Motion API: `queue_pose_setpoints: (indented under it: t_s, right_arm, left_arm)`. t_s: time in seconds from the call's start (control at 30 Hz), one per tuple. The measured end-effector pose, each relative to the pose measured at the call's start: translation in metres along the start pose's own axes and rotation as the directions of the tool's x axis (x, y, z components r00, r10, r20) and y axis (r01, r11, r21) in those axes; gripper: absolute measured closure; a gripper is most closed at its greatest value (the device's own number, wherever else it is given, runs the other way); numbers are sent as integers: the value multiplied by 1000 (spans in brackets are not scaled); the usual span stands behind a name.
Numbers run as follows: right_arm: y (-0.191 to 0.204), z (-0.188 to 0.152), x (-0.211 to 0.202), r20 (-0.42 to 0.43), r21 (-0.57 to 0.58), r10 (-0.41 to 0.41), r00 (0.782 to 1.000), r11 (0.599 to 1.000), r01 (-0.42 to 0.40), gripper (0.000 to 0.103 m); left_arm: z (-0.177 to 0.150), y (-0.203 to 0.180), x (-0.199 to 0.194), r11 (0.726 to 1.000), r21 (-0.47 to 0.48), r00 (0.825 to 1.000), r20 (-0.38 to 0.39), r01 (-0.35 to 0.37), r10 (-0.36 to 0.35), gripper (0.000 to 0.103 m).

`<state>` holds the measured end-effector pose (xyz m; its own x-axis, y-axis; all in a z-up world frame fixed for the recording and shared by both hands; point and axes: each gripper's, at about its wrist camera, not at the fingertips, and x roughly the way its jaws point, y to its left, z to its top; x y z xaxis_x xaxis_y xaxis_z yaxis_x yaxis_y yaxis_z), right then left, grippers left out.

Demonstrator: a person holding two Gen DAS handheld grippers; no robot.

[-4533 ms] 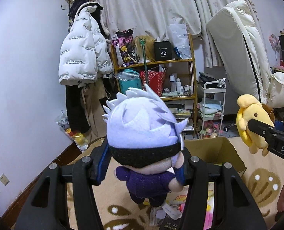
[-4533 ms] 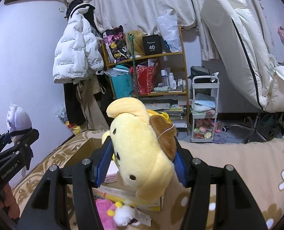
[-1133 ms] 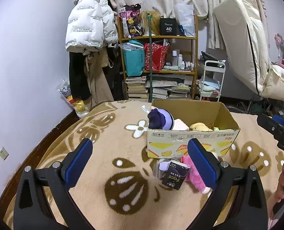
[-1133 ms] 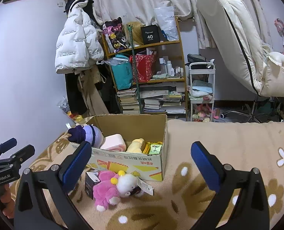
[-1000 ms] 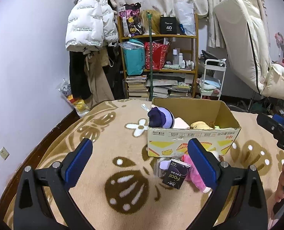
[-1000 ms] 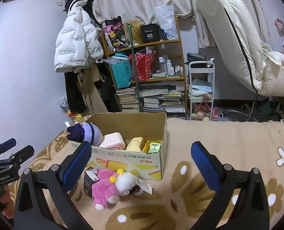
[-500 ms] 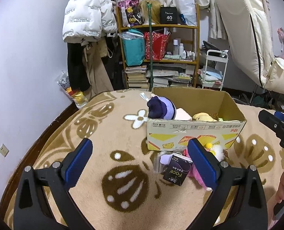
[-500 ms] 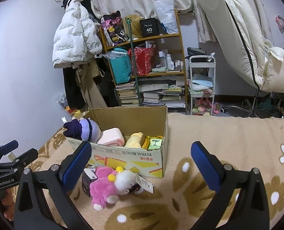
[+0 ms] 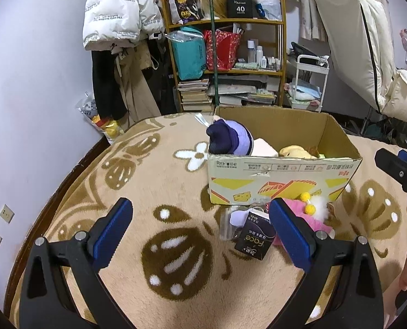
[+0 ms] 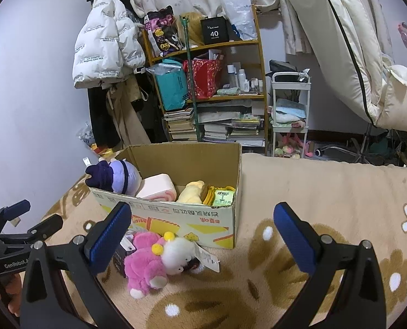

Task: Organize soft objects
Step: 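Close the right tool on the white chick plush while the left tool grips the black Face tissue pack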

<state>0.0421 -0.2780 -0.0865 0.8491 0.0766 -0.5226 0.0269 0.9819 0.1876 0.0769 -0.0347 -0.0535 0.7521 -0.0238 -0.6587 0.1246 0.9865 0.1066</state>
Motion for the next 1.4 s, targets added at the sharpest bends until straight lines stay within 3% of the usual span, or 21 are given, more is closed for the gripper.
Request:
queue_pose_setpoints:
  t_s: [0.47, 1.07, 1.4]
  right_arm:
    - [-8, -4, 31, -83, 21, -7, 997, 1000, 9, 0]
    - [-15, -10, 73, -197, 35, -16, 980, 999, 23, 0]
    - [-14, -17, 91, -257, 33, -12, 966, 999, 21, 0]
  left_arm:
    - [-2, -13, 46, 1000, 12, 993, -122, 6, -4, 5]
    - [-9, -31, 81, 998, 57, 975, -221, 29, -16, 5]
    - [-16, -35, 97, 998, 43, 952, -303, 56, -40, 5]
